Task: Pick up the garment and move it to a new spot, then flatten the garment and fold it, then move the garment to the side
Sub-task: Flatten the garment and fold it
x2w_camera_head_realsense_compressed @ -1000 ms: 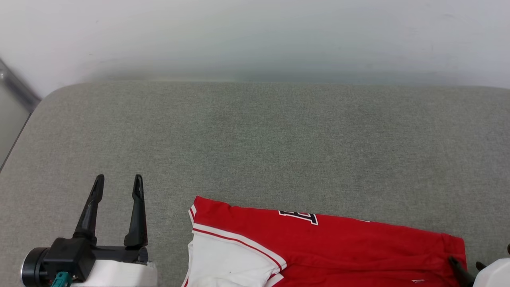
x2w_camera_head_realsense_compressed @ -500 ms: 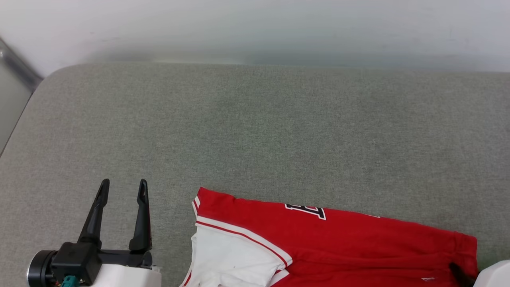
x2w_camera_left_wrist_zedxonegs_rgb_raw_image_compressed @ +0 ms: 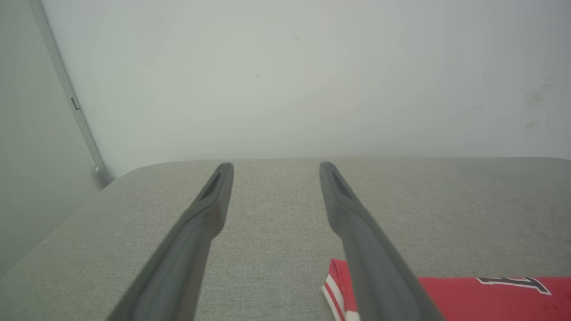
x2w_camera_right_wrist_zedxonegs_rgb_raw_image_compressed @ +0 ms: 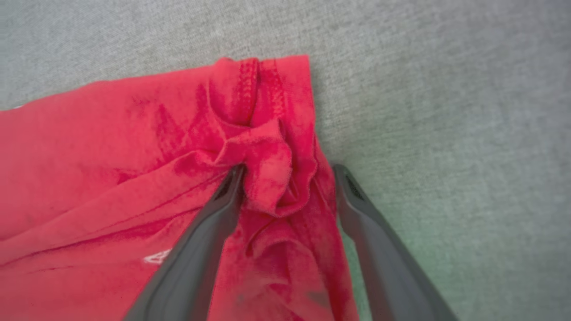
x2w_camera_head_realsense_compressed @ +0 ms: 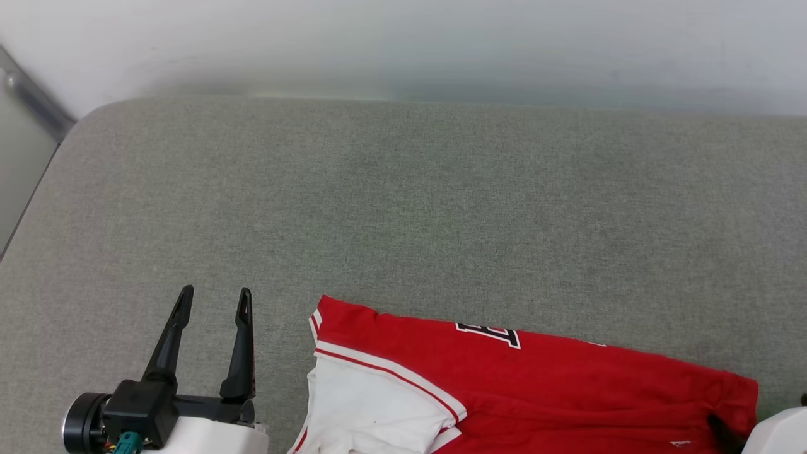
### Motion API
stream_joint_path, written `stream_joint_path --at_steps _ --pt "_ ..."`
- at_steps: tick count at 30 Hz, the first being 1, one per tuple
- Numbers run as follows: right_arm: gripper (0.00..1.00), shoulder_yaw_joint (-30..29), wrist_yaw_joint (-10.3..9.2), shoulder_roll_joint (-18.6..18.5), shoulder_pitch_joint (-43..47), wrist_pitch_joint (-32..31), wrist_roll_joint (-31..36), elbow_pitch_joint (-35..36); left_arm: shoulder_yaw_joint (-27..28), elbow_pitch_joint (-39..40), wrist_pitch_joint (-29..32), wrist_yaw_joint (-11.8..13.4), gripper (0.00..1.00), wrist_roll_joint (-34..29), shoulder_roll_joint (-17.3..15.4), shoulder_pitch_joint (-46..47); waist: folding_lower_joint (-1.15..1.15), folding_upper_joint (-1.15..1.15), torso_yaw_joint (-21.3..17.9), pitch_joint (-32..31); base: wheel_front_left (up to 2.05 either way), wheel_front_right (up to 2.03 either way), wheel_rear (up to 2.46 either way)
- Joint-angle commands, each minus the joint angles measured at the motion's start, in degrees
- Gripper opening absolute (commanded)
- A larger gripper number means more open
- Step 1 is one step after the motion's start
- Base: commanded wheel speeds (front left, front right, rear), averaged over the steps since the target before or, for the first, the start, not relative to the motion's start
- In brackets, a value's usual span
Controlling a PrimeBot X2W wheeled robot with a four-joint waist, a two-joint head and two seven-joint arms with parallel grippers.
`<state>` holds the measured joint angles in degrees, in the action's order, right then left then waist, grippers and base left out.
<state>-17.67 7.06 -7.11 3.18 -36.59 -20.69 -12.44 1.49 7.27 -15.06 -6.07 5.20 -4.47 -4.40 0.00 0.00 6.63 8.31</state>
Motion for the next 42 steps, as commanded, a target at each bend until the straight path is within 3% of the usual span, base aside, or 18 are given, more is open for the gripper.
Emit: stream_joint_path --at_steps 1,2,3,4,5,21,26,35,42 --pt "1.0 3.1 0.77 3.4 0.3 -1.8 -0.7 -2.8 0.1 -0.1 -0.1 -0.2 1.0 -0.3 0.3 0.0 0.0 0.0 -0.1 -0.3 0.0 0.0 0.0" --pt "0.8 3.4 0.77 3.3 0.4 -1.9 -0.8 -2.7 0.1 -0.2 -0.1 -0.3 1.0 -0.4 0.4 -0.1 0.0 0.0 -0.2 -0.4 0.0 0.0 0.0" --pt "0.35 3.7 0.77 3.2 0.6 -2.1 -1.0 -2.6 0.2 -0.3 -0.1 -0.3 1.0 -0.4 0.4 -0.2 0.0 0.0 -0.2 -0.6 0.0 0.0 0.0" --pt "0.13 4.0 0.77 3.2 0.7 -2.1 -1.2 -2.3 0.3 -0.3 -0.1 -0.4 1.0 -0.4 0.5 -0.3 0.0 0.0 -0.3 -0.9 0.0 0.0 0.0" --pt "0.0 4.3 0.77 3.1 0.9 -2.1 -1.4 -2.0 0.3 -0.3 -0.1 -0.5 1.0 -0.4 0.5 -0.4 0.0 0.0 -0.4 -1.1 0.0 0.0 0.0" --pt "0.0 -4.1 0.36 -1.8 -0.3 2.8 1.9 0.9 1.1 -0.3 -0.1 -1.2 1.0 -0.7 1.0 -1.4 0.0 0.0 -1.6 -2.7 0.0 0.0 0.0" --pt "0.0 -5.2 0.39 -1.3 -0.9 2.9 2.3 2.5 1.3 -0.6 -0.1 -1.3 1.0 -0.6 1.1 -1.2 0.0 0.0 -1.8 -2.8 0.0 0.0 0.0" --pt "0.0 5.1 0.42 1.6 3.9 -5.4 -4.4 18.7 1.8 -0.9 -0.1 -1.3 1.0 -0.6 1.4 -2.8 0.0 0.0 -2.5 -4.5 0.0 0.0 0.0" --pt "0.0 15.5 0.42 4.1 4.4 -12.7 -10.4 26.4 1.5 -1.2 -0.1 -1.3 1.0 -1.0 1.5 -2.7 0.0 0.0 -2.4 -4.3 0.0 0.0 0.0"
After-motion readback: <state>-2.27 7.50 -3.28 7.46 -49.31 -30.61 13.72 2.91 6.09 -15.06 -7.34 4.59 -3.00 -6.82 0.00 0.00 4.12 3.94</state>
